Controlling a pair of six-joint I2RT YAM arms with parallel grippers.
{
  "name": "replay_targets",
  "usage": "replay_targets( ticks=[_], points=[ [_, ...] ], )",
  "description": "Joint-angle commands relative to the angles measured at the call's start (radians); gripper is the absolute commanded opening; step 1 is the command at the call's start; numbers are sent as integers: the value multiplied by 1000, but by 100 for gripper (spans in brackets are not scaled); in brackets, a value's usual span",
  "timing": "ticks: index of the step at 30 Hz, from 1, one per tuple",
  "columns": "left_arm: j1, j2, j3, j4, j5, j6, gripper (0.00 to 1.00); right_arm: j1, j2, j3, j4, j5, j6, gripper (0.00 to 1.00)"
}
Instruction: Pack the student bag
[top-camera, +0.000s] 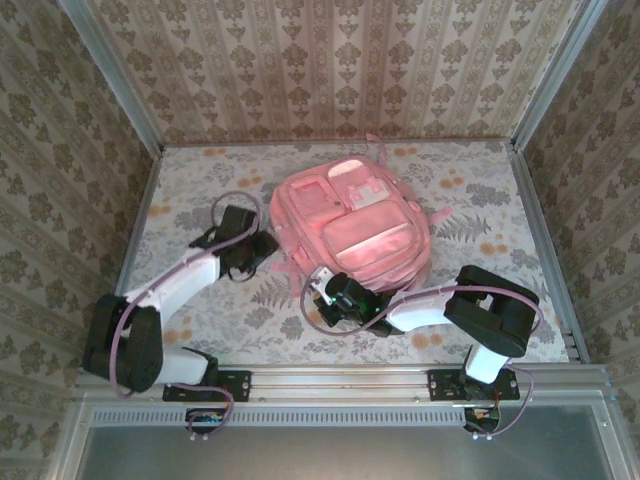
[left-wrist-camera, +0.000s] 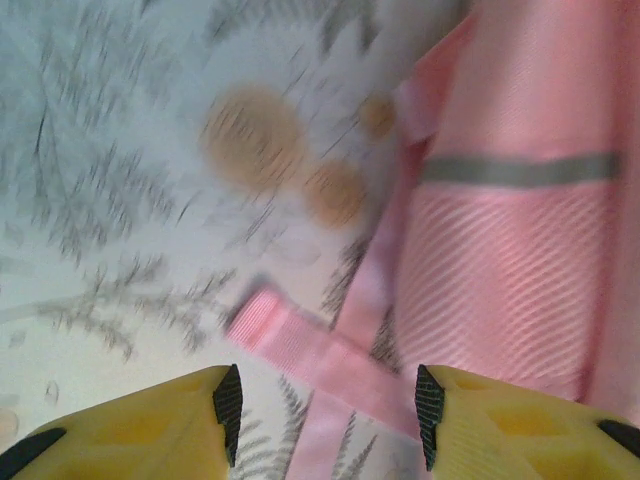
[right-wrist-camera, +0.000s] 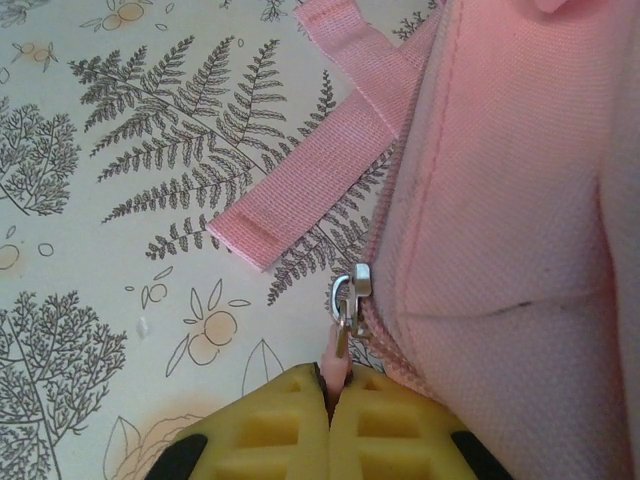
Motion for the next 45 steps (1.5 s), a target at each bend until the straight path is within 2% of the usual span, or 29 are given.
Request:
replay_targets(
  ticks=[1, 5, 12, 18, 23, 29, 36, 41, 45],
  points=[
    [-28, -33, -151, 291, 83, -139, 53, -11, 18, 16, 72, -79, 52, 0],
    [-95, 17, -215, 506, 103, -143, 51, -27, 21, 8, 98, -104, 75, 0],
    [-142, 92, -289, 757, 112, -152, 44, -40, 20, 2, 103, -123, 99, 0],
    [-174, 105, -268, 749, 117, -118, 44, -51, 29, -6, 126, -137, 121, 0],
    [-203, 151, -260, 820, 143, -125, 38, -58, 46, -2, 137, -153, 133, 0],
    [-203, 89, -290, 796, 110, -91, 39, -63, 38, -15, 148, -161, 140, 0],
    [-204, 25, -295, 770, 131, -27, 35, -68, 46, -22, 171, -175, 155, 0],
    [-206, -114, -345, 717, 102, 49, 36, -83, 37, -39, 190, -185, 169, 0],
    [-210, -149, -360, 735, 114, 87, 45, -101, 36, -64, 237, -209, 204, 0]
  ],
)
